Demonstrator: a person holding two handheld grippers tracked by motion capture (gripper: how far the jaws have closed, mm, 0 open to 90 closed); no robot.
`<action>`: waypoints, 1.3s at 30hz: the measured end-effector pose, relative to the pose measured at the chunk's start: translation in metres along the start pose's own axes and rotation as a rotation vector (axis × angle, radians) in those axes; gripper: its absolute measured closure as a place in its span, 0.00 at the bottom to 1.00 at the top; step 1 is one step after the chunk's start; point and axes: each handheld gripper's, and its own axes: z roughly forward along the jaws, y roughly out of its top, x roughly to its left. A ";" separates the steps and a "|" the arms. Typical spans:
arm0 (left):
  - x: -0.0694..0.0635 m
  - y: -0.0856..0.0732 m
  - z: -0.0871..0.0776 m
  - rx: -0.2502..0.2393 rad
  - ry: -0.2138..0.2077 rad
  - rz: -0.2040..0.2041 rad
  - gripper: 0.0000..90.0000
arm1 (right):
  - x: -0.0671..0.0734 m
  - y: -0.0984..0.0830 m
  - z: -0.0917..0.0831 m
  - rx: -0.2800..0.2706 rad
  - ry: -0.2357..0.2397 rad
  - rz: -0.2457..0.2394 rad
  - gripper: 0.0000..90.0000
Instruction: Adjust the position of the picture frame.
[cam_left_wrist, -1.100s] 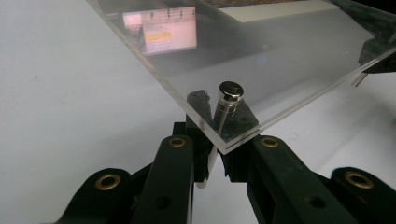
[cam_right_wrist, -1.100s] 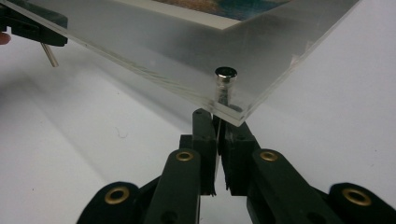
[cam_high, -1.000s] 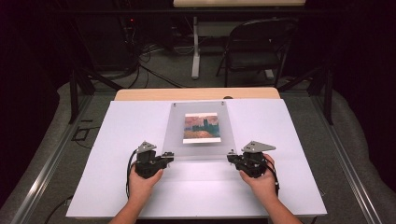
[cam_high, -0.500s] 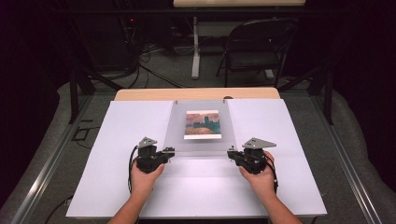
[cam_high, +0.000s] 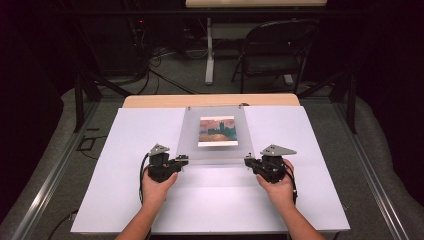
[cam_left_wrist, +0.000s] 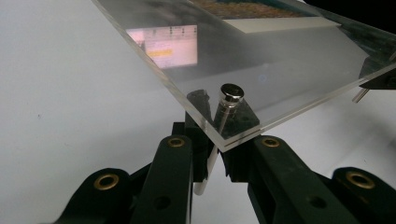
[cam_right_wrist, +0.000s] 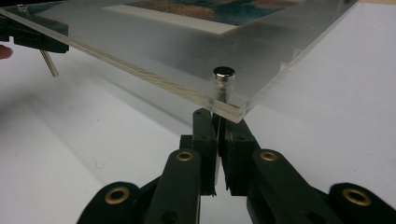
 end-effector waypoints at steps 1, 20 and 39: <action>0.000 0.000 0.001 -0.003 0.002 -0.004 0.92 | 0.000 0.000 0.000 0.001 0.000 0.002 0.95; 0.004 -0.005 0.009 0.009 0.012 -0.008 0.91 | -0.003 -0.004 0.008 0.031 -0.008 -0.003 0.95; 0.008 -0.016 0.015 0.051 0.042 0.007 0.91 | -0.002 -0.012 0.017 0.082 -0.002 -0.012 0.94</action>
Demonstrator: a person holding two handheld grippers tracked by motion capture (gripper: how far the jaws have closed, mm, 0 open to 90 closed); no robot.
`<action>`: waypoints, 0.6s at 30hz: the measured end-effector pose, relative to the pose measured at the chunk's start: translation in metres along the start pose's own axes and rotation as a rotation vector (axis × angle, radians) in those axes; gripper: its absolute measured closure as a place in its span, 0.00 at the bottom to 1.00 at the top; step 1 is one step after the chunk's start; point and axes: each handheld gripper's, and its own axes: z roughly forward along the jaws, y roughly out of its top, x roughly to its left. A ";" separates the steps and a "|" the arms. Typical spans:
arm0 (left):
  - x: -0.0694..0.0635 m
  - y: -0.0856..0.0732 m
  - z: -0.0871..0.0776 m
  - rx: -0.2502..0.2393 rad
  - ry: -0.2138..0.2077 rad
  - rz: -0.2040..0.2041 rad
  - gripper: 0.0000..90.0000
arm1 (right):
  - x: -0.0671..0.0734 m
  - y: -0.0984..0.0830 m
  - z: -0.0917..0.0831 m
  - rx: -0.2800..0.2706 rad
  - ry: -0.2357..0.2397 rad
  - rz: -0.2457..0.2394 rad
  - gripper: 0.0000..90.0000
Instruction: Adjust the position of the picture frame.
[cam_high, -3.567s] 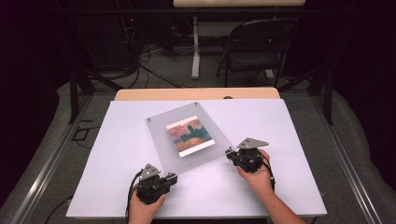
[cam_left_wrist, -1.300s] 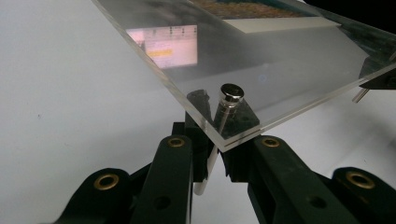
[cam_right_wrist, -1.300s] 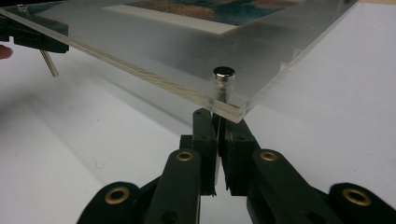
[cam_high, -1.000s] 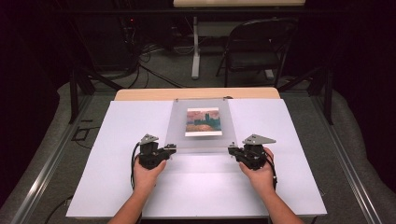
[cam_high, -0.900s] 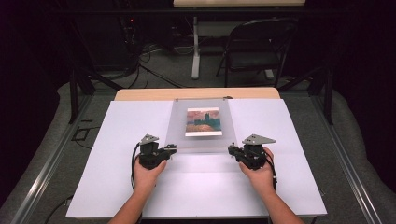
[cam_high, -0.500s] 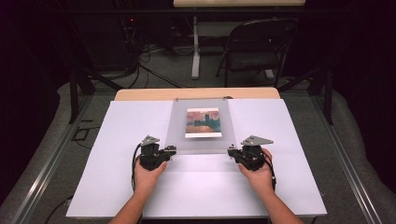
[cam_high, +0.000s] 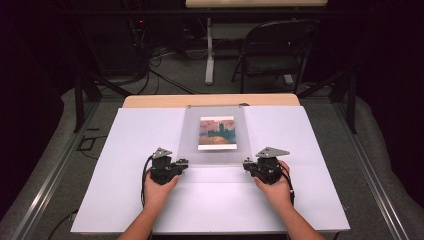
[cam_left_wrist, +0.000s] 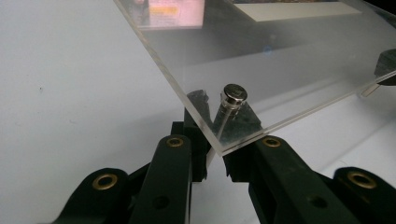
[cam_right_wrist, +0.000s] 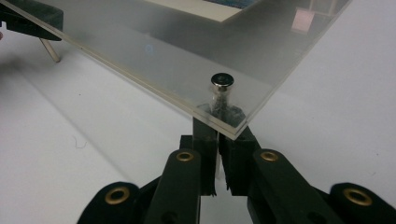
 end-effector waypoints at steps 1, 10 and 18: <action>0.000 0.000 0.000 0.000 0.000 0.000 0.91 | 0.000 0.000 0.000 0.002 0.001 0.001 0.94; 0.001 -0.001 0.000 -0.004 -0.010 -0.003 0.90 | -0.001 -0.003 0.002 0.002 0.004 0.001 0.94; 0.001 -0.002 0.000 -0.008 -0.008 -0.007 0.90 | 0.000 -0.004 0.002 -0.001 -0.002 -0.011 0.94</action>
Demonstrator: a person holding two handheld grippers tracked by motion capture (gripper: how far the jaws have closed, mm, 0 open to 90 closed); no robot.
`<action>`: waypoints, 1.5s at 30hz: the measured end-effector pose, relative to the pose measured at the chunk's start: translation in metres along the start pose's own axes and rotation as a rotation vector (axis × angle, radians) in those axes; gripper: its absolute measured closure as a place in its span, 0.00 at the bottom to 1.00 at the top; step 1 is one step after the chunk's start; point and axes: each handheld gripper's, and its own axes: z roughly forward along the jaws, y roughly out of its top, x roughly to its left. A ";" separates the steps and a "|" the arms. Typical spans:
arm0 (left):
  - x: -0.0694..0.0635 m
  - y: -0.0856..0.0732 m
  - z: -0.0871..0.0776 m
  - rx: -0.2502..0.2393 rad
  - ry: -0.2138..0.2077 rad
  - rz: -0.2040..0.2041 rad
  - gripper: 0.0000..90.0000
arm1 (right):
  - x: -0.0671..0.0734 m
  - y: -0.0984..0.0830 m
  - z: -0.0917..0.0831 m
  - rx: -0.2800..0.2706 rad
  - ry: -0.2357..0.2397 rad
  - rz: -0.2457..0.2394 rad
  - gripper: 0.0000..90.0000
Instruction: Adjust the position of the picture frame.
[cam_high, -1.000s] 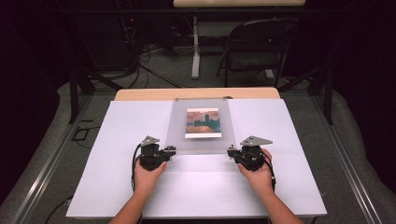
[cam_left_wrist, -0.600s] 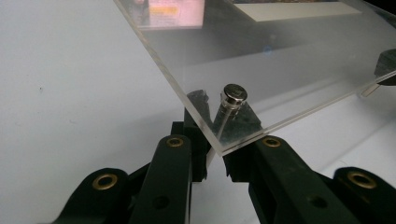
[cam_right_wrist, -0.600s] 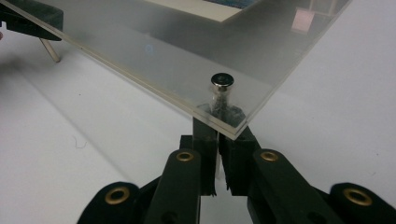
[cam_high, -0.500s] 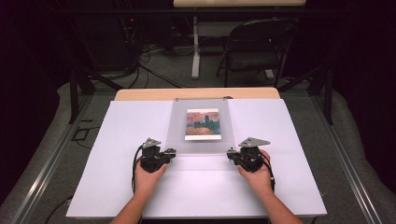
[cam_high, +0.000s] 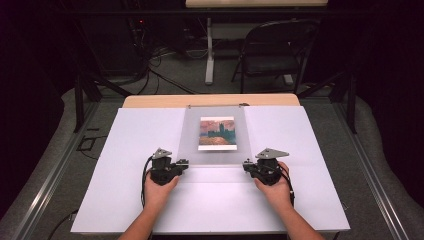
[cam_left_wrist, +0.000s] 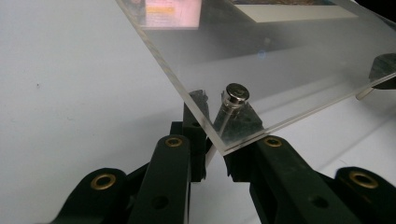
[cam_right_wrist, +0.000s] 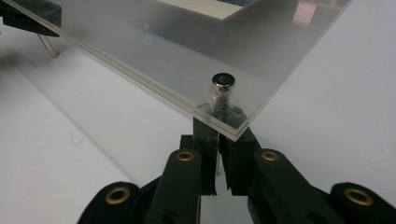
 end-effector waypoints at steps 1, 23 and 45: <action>0.000 0.000 0.000 0.000 0.000 0.000 0.90 | 0.000 0.000 0.000 0.000 0.000 0.000 0.94; -0.014 -0.009 0.005 -0.006 0.027 0.096 0.49 | 0.002 -0.005 -0.002 -0.040 -0.059 -0.038 0.48; -0.009 -0.014 -0.040 0.029 0.014 0.111 0.42 | 0.015 -0.011 -0.038 0.027 -0.055 -0.028 0.47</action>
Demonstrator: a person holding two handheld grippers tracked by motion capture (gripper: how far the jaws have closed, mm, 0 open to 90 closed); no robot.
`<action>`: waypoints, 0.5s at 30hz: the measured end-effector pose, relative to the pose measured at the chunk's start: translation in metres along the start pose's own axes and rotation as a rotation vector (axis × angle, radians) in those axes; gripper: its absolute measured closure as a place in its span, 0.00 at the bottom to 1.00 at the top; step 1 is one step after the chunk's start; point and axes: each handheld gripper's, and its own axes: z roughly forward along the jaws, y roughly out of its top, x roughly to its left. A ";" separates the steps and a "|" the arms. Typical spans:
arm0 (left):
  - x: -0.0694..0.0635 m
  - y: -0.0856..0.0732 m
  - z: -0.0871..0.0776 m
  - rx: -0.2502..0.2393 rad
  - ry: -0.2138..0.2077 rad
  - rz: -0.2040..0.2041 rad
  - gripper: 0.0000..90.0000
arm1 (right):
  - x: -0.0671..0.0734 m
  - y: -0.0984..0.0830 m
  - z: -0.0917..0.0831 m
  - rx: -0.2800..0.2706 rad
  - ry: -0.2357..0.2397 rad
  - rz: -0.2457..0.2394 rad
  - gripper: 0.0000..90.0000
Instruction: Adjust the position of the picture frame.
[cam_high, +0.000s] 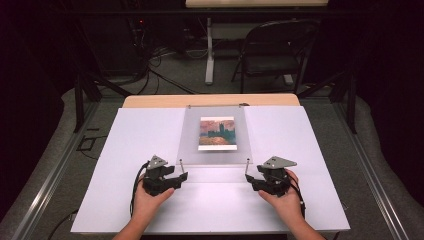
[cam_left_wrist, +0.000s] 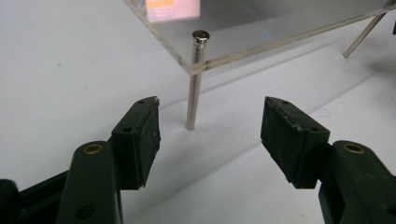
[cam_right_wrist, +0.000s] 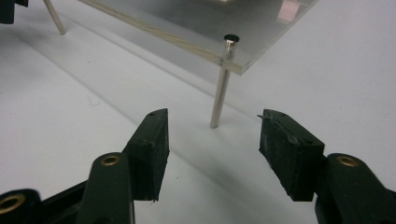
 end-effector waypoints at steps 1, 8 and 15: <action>0.000 0.000 -0.003 -0.006 0.003 0.003 0.42 | 0.000 -0.002 -0.003 -0.012 0.014 0.004 0.47; -0.001 0.001 -0.021 -0.016 -0.013 0.017 0.51 | -0.002 -0.001 -0.014 -0.023 0.027 0.015 0.48; -0.006 0.012 -0.034 -0.054 -0.021 0.055 0.51 | -0.009 0.014 -0.030 -0.029 0.047 0.035 0.52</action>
